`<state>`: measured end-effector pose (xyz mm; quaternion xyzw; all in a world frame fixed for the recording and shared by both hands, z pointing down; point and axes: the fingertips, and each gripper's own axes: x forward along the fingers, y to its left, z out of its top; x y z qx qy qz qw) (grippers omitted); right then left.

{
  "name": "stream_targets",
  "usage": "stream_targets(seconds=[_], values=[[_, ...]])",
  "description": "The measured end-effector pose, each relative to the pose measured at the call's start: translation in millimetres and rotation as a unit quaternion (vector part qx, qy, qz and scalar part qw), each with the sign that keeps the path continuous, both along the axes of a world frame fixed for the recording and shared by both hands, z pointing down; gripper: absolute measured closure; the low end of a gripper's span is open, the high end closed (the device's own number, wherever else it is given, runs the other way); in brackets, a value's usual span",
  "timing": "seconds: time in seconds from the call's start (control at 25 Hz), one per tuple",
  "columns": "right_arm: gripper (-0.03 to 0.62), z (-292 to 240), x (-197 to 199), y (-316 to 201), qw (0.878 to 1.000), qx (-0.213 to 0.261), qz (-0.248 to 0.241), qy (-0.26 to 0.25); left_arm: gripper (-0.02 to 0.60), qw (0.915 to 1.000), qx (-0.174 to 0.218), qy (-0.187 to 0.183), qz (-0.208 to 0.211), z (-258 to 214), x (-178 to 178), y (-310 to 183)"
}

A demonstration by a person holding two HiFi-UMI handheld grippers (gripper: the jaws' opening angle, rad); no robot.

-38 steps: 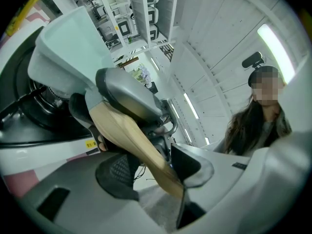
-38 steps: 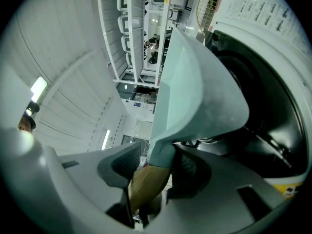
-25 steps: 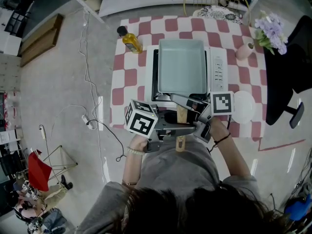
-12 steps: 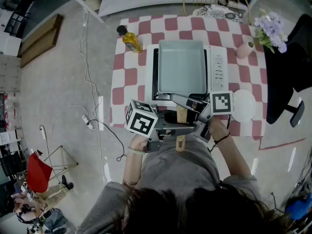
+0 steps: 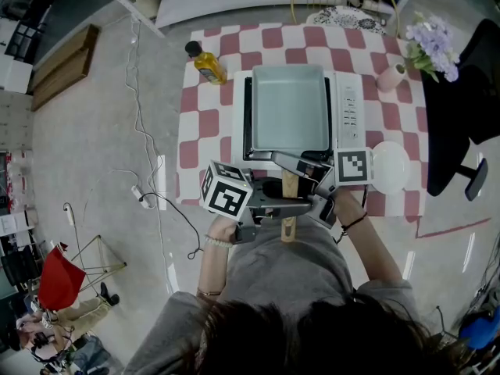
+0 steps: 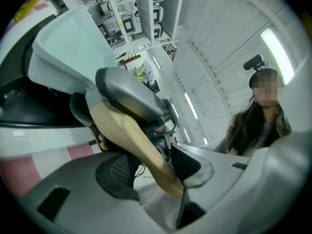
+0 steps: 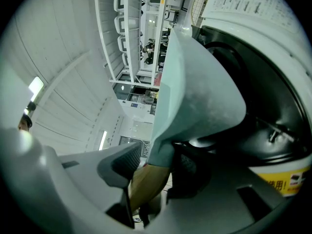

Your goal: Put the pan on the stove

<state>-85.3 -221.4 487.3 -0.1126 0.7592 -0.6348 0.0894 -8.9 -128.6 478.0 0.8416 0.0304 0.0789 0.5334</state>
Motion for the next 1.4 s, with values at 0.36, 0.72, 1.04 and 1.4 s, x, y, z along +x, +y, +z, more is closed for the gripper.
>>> stream_targets(seconds=[0.36,0.72,1.04,1.4], values=[[0.407,2.9,-2.2,1.0,1.0,0.004,0.007,-0.002,0.364,1.0,0.003,-0.008,0.003,5.7,-3.3,1.9],[0.407,18.1,2.1,3.4,1.0,-0.002,0.011,0.018,0.364,0.9998,0.004,-0.017,0.006,13.6,-3.3,3.5],[0.407,8.7,-0.8,2.3,1.0,0.013,0.01,-0.003,0.364,0.9998,0.015,-0.015,0.005,12.9,-2.2,4.7],[0.377,7.0,-2.4,4.7,1.0,0.013,0.0,-0.006,0.35,0.9996,0.018,-0.016,-0.013,12.2,-1.7,4.8]])
